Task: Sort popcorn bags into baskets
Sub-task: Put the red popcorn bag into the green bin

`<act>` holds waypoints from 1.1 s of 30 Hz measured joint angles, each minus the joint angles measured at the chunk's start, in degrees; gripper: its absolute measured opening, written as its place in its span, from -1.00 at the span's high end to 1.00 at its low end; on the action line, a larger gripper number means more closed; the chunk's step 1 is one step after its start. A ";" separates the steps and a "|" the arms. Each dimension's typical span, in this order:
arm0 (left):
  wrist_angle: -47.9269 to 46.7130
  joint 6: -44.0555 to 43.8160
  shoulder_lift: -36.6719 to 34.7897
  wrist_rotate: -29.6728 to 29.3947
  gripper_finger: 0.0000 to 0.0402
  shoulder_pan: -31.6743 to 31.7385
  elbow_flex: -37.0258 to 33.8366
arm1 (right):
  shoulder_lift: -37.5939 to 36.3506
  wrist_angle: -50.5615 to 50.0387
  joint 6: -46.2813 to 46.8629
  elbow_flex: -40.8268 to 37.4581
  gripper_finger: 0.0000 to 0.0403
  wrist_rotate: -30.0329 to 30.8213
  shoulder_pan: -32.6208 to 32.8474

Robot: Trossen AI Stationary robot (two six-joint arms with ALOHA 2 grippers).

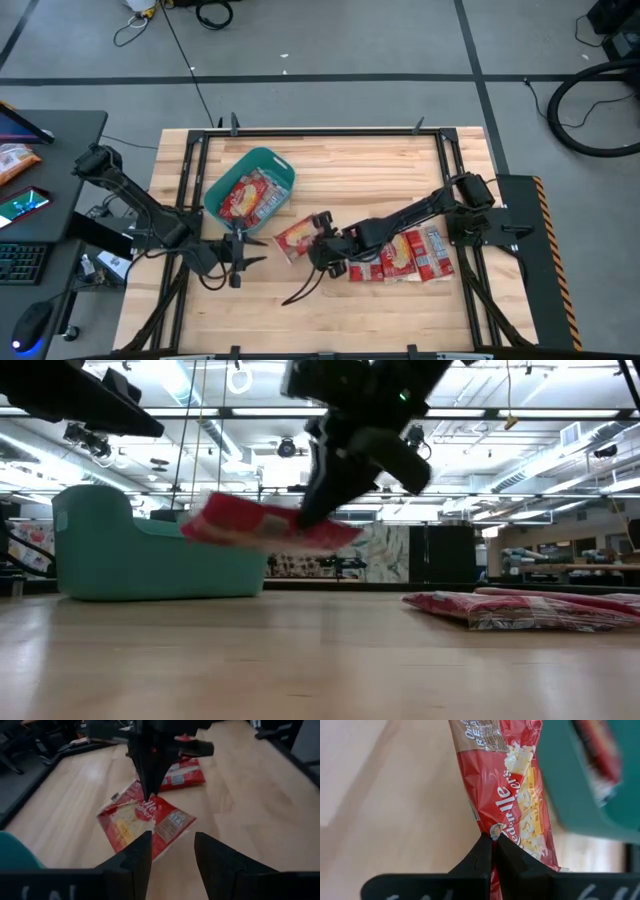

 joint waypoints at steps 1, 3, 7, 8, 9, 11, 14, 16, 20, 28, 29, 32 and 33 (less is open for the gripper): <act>-0.88 0.41 0.00 -0.49 0.24 -0.19 0.44 | 0.00 0.10 -0.95 0.54 0.94 0.70 0.00; -3.53 1.26 -0.07 -1.78 0.24 -1.01 2.32 | 0.00 -0.01 -3.12 1.57 0.94 2.54 -0.04; -12.05 1.40 -0.13 -4.40 0.24 -3.09 8.44 | -0.07 0.86 -9.31 3.77 0.94 4.44 -0.56; -14.42 1.39 -0.13 -5.09 0.24 -3.53 9.94 | -0.11 1.82 -11.07 4.04 0.94 4.46 -0.99; -16.40 1.09 -0.13 -5.57 0.24 -4.06 11.27 | -0.13 3.39 -12.81 4.16 0.94 4.39 -1.44; -19.51 0.37 -0.15 -5.92 0.24 -5.02 13.46 | -0.13 6.91 -17.11 4.19 0.94 3.07 -2.80; -22.26 -0.37 -0.17 -5.55 0.24 -7.07 15.29 | 0.17 12.90 -23.62 4.22 0.94 -0.36 -5.15; -22.76 -0.44 -0.20 -4.45 0.24 -8.48 15.39 | 0.17 16.05 -26.01 4.22 0.93 -4.27 -7.12; -23.91 -2.07 -0.20 -1.62 0.24 -10.84 15.39 | 0.20 21.41 -28.66 4.22 0.93 -9.98 -11.50; -24.34 -2.66 -0.20 -2.00 0.24 -12.42 15.39 | 3.52 31.42 -33.23 5.83 0.93 -19.83 -17.37; -24.36 -2.57 -0.20 -2.05 0.24 -12.41 15.39 | 4.47 30.88 -33.36 6.94 0.93 -20.04 -17.67; -24.39 -2.06 -0.22 -2.19 0.24 -12.01 15.39 | 8.97 28.37 -34.54 13.06 0.93 -20.18 -18.40; -24.36 -2.06 -0.22 -2.17 0.24 -11.86 15.37 | 10.54 27.15 -35.10 15.50 0.93 -19.70 -18.63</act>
